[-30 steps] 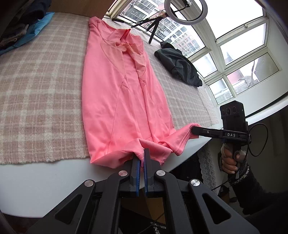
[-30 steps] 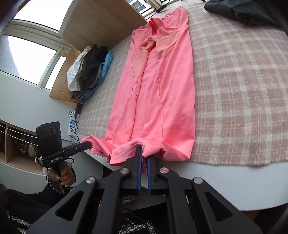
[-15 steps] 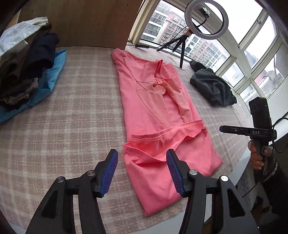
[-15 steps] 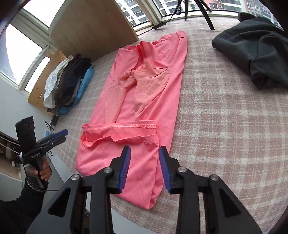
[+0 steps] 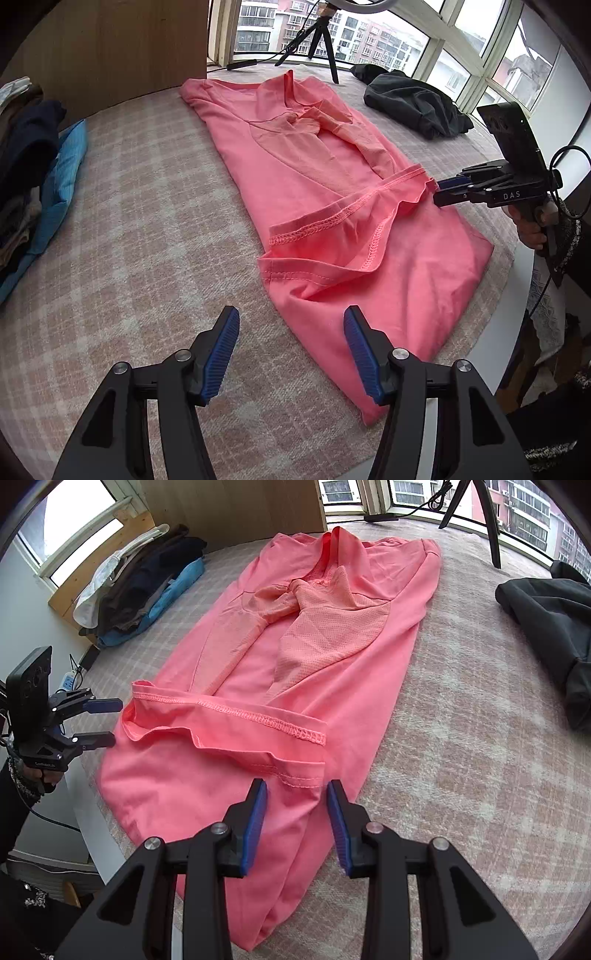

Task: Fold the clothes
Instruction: 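Fold the pink T-shirt hem up toward the collar with both grippers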

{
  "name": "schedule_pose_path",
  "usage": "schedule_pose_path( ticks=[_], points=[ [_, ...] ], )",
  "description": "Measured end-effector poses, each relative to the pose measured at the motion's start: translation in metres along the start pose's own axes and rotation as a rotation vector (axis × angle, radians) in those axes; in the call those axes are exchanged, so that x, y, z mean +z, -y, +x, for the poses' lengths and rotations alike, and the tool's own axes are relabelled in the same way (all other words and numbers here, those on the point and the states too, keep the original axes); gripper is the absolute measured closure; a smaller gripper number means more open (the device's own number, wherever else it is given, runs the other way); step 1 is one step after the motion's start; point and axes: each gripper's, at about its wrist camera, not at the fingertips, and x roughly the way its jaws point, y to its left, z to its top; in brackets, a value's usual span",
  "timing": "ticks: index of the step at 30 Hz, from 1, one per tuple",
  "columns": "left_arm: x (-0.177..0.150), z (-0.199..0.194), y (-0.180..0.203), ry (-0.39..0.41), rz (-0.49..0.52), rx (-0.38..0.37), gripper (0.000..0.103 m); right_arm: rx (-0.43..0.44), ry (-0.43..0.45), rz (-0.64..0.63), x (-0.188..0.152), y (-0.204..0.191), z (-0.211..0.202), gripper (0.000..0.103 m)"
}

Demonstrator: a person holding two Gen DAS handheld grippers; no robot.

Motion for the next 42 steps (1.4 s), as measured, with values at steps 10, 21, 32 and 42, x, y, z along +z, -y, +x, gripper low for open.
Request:
schedule_pose_path(
  ticks=[10, 21, 32, 42],
  points=[
    [0.024, 0.017, 0.003, 0.021, 0.051, 0.056, 0.079, 0.02, 0.029, -0.064, 0.009, -0.008, 0.006, 0.067],
    [0.026, 0.007, 0.011, 0.075, 0.088, 0.064, 0.1, 0.013, 0.087, -0.086, 0.009, -0.015, -0.002, 0.098],
    [0.059, 0.0, 0.004, 0.119, 0.047, 0.041, 0.099, -0.016, 0.193, 0.049, 0.002, 0.01, -0.043, 0.1],
    [0.05, -0.004, -0.021, 0.105, -0.059, 0.164, 0.082, 0.004, 0.215, 0.084, 0.003, 0.015, -0.045, 0.07]
  ],
)
